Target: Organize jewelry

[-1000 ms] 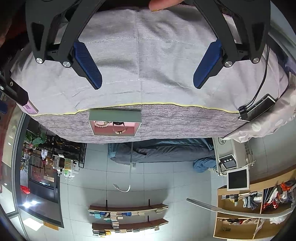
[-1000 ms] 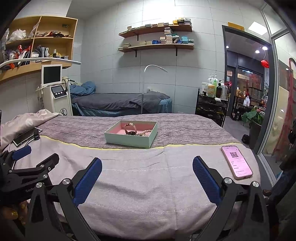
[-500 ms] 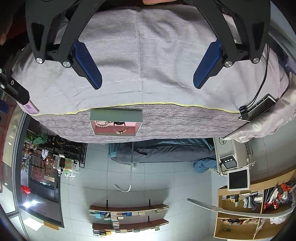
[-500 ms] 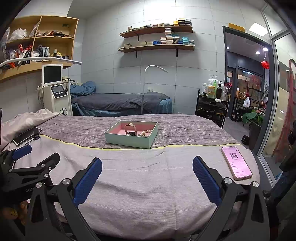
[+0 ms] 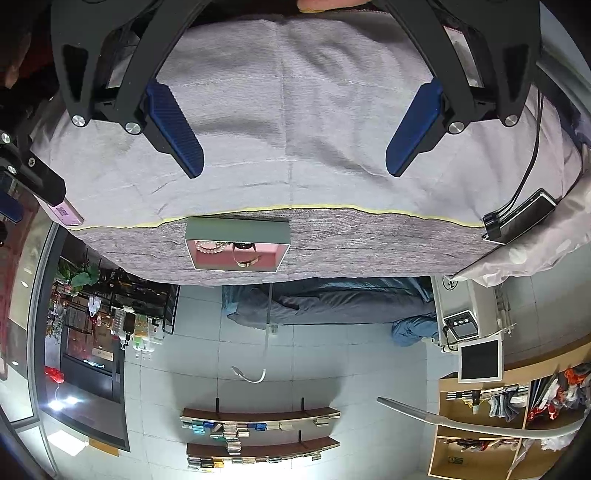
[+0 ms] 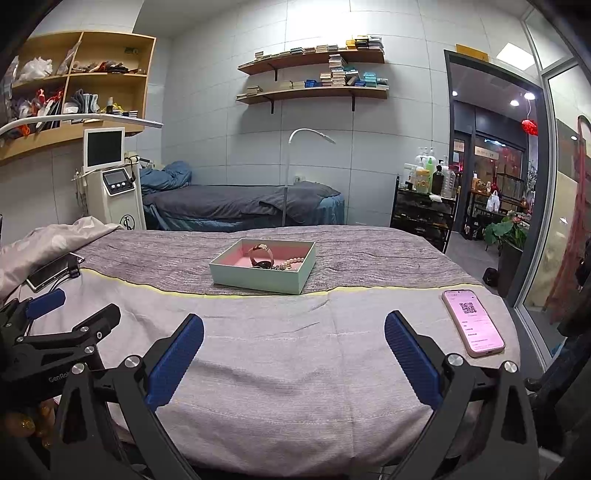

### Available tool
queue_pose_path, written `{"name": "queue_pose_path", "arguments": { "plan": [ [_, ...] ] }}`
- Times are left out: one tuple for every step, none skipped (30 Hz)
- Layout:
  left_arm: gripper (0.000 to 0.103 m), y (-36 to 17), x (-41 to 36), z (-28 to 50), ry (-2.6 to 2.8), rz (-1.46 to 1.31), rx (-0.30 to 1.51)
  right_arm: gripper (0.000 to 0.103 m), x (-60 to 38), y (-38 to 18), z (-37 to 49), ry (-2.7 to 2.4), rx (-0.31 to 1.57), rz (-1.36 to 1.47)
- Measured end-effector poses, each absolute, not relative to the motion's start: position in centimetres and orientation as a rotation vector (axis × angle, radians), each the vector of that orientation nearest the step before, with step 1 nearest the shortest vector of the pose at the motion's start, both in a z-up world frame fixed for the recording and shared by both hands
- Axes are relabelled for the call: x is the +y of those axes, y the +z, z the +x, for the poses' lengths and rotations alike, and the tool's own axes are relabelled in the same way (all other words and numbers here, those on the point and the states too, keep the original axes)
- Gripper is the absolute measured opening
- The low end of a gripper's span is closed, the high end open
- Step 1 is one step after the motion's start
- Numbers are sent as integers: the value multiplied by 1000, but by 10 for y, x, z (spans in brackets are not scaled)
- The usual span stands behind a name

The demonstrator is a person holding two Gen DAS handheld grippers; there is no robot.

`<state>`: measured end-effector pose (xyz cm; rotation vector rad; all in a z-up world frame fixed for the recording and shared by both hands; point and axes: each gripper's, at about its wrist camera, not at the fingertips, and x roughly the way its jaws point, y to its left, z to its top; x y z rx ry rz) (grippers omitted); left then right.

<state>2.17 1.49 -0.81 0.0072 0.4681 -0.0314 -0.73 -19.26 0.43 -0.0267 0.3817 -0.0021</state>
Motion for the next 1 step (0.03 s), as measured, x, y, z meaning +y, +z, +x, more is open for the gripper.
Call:
{"name": "queue_pose_path", "arguments": {
  "plan": [
    [97,-8,14,22,-33,9,469,97,-193,4,-7,-2,380,-27]
  ]
}}
